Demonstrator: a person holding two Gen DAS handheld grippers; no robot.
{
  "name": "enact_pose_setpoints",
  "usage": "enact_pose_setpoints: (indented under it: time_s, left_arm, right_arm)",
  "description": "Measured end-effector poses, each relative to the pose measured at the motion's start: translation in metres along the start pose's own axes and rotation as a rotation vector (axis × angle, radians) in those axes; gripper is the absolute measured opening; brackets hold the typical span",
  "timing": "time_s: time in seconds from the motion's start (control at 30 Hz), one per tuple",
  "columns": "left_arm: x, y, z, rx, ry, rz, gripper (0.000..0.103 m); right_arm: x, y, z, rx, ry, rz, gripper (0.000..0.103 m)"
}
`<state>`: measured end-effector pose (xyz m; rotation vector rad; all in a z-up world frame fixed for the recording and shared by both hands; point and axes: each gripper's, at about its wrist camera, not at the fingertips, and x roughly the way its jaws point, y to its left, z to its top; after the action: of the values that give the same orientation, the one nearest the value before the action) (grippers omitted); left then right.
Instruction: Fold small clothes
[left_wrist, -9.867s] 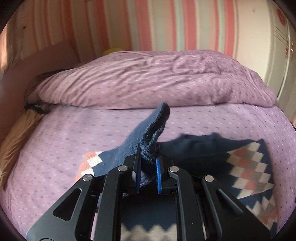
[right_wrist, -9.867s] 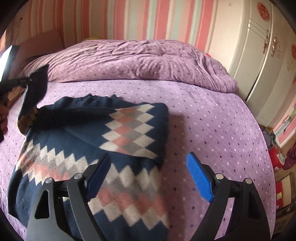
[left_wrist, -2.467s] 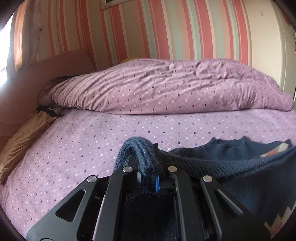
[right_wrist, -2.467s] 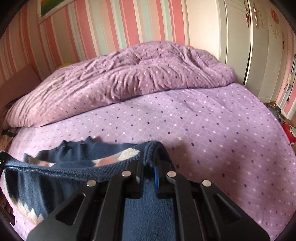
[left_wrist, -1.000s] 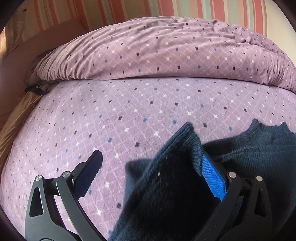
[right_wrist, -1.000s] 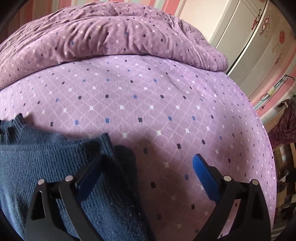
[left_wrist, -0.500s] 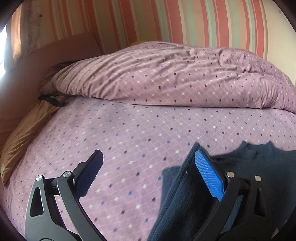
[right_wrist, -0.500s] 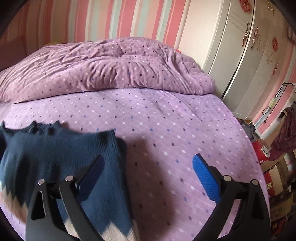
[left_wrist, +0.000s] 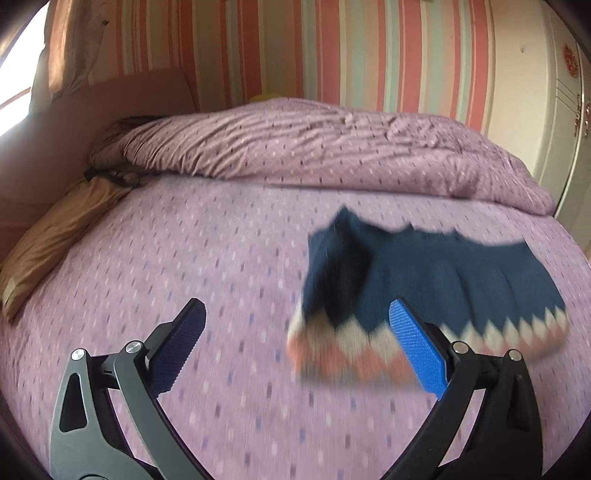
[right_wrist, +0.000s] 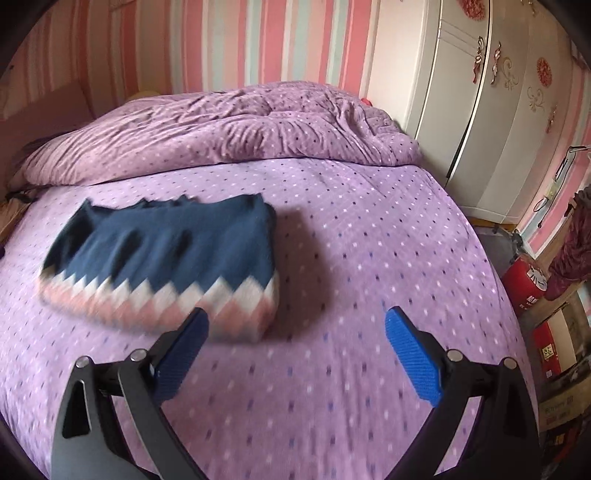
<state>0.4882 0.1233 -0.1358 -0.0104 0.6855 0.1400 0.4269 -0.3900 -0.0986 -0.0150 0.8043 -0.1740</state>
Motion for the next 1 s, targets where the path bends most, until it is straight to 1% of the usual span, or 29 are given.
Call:
enact_pose_setpoints:
  time_s: [0.1,0.17,0.27,0.33,0.5,0.7,0.8,0.97,1.0]
  left_arm:
    - [-0.041,0.003,-0.034,0.016,0.013,0.033,0.099]
    - [-0.060,0.009,-0.046,0.001,0.019,0.008,0.099]
    - [-0.088,0.019,-0.058,-0.021,0.017,-0.005,0.099]
    - [-0.104,0.021,-0.063,-0.020,0.014,-0.010,0.099]
    - [-0.129,0.018,-0.067,-0.006,-0.008,-0.019,0.100]
    - [-0.129,0.001,-0.066,0.015,-0.011,-0.035,0.100]
    - [-0.120,-0.008,-0.066,0.008,0.001,-0.053,0.100]
    - [-0.098,-0.029,-0.065,-0.007,0.021,-0.103,0.100]
    - [-0.094,-0.034,-0.065,-0.001,0.017,-0.099,0.100]
  right_arm:
    - [-0.038,0.006,-0.025,0.013,-0.001,0.042,0.097]
    - [-0.062,0.010,-0.042,0.008,-0.011,0.063,0.097]
    - [-0.083,0.018,-0.056,-0.009,-0.005,0.091,0.097]
    - [-0.093,0.020,-0.064,0.002,-0.006,0.108,0.097]
    - [-0.099,0.022,-0.073,0.032,0.000,0.123,0.097]
    - [-0.089,0.021,-0.068,0.037,0.005,0.132,0.097]
    - [-0.079,0.019,-0.066,0.045,0.008,0.145,0.097]
    - [-0.052,0.016,-0.065,0.059,0.032,0.174,0.097]
    - [-0.047,0.016,-0.064,0.061,0.035,0.179,0.097]
